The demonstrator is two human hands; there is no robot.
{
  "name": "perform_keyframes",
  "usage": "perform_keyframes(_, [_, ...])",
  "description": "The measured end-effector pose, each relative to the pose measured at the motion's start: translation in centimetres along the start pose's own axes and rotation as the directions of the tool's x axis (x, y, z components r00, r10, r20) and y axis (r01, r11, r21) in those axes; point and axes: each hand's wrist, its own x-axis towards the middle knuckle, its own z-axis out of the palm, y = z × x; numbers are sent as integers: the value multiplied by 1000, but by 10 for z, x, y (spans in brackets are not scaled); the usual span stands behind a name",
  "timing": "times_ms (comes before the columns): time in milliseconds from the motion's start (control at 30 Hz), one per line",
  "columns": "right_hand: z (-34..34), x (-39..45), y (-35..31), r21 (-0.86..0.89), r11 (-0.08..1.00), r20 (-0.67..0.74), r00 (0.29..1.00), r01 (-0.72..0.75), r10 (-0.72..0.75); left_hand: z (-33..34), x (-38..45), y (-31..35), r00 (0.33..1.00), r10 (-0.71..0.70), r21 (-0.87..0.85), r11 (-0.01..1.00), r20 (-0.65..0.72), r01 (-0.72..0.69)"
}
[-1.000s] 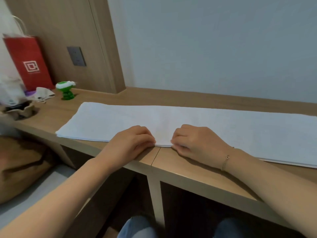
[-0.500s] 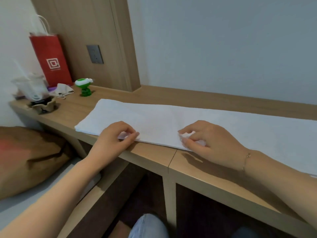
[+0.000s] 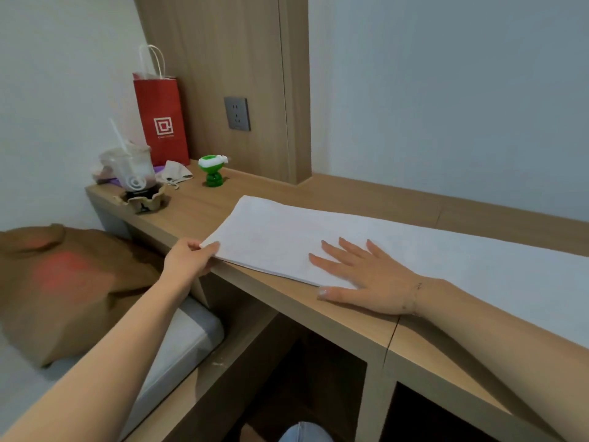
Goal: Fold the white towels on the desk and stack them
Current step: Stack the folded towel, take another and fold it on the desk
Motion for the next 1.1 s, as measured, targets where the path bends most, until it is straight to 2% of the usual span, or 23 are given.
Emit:
perform_keyframes(167, [-5, 0, -3, 92, 995, 20, 1000, -24, 22, 0, 1, -4, 998, -63, -244, 967, 31, 69])
perform_keyframes(233, [-21, 14, -8, 142, 989, -63, 997, -35, 45, 0, -1, -5, 994, -80, -299, 949, 78, 100])
perform_keyframes(300, [-40, 43, -17, 194, 981, -188, 982, 7, 30, 0, -2, -6, 991, -86, -346, 931, 98, 115])
perform_keyframes(333, [-48, 63, -22, 190, 981, -205, 979, 27, 13, 0, -1, -6, 991, -90, -368, 922, 102, 122])
perform_keyframes(500, [-52, 172, -55, 125, 992, -83, 996, 35, -25, 0, 4, -12, 987, -90, -440, 887, 133, 140])
perform_keyframes(633, [-24, 219, -57, 91, 991, -36, 994, -98, 101, 6, 13, -22, 991, -74, -462, 879, 111, 118])
perform_keyframes(967, [-15, 234, -51, 13, 995, -19, 995, -103, 103, 11, 16, -28, 993, -90, -512, 851, 76, 116])
perform_keyframes(1100, [-24, 215, -50, 134, 986, -20, 994, -100, 104, 6, 6, -18, 990, -109, -514, 847, 87, 139])
